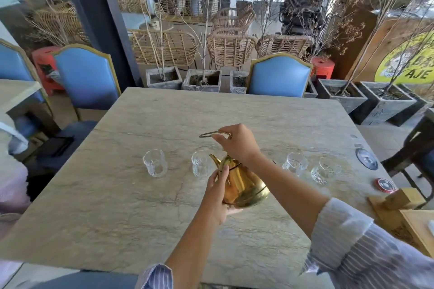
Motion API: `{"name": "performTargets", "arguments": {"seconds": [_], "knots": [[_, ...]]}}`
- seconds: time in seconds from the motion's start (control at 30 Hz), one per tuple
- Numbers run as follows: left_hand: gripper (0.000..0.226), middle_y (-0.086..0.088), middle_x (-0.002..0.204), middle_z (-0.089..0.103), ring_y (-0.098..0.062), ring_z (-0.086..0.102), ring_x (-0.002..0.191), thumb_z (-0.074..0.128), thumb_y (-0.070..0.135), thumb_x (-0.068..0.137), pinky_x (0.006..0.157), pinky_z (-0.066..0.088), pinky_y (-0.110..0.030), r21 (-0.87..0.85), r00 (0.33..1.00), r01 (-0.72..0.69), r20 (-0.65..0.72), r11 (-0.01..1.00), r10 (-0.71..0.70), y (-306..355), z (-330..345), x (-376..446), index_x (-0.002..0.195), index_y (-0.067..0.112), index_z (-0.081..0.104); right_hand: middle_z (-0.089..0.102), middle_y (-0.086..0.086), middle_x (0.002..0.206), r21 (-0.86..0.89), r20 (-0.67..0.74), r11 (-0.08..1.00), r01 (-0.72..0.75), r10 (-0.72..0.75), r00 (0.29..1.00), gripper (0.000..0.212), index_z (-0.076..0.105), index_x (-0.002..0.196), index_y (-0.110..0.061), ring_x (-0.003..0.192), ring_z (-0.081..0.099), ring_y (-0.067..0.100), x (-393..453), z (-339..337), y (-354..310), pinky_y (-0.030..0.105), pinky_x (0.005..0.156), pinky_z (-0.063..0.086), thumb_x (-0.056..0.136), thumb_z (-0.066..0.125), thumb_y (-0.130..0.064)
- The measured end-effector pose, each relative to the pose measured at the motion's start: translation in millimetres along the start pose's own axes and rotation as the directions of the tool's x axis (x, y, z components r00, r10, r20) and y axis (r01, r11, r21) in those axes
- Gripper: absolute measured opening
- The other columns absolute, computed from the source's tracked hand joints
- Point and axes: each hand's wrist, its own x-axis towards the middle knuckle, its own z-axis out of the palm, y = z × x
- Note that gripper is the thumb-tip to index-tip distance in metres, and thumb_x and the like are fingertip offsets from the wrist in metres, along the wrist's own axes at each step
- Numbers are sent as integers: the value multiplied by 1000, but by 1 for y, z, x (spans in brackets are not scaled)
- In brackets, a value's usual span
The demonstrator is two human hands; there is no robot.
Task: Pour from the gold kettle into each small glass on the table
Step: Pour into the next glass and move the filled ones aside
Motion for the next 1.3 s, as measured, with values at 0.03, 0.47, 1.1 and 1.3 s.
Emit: {"name": "performTargets", "arguments": {"seconds": [0.03,0.47,1.1,1.3], "knots": [[71,-11,143,55,-42,53,130,77,57,80,94,52,-71,-23,1000,25,8,999,-25,2,-1,0,142,35,50,78,6,99,-37,24,999,-1,1,1000,33,77,109,-10,81,70,20,4,3,-2,28,65,52,92,63,-34],[75,-21,140,61,-49,51,135,70,64,84,102,42,-71,-153,972,190,165,970,-164,23,5,0,141,17,56,64,6,68,-252,181,961,-116,164,970,35,73,87,-3,62,58,22,49,17,-31,30,53,45,87,68,-38],[52,-24,142,57,-52,48,137,64,61,89,109,36,-74,-238,960,198,244,951,-139,38,19,-32,117,18,61,46,1,55,-407,209,912,-49,145,967,47,44,57,-13,51,44,18,53,-5,-63,28,47,36,89,66,-39],[62,-26,144,56,-54,49,134,72,60,84,106,38,-75,-260,956,201,263,945,-131,42,21,-40,127,18,60,51,3,57,-393,204,919,-23,111,973,45,46,59,-11,55,50,22,52,-15,-71,29,50,40,88,67,-36]]}}
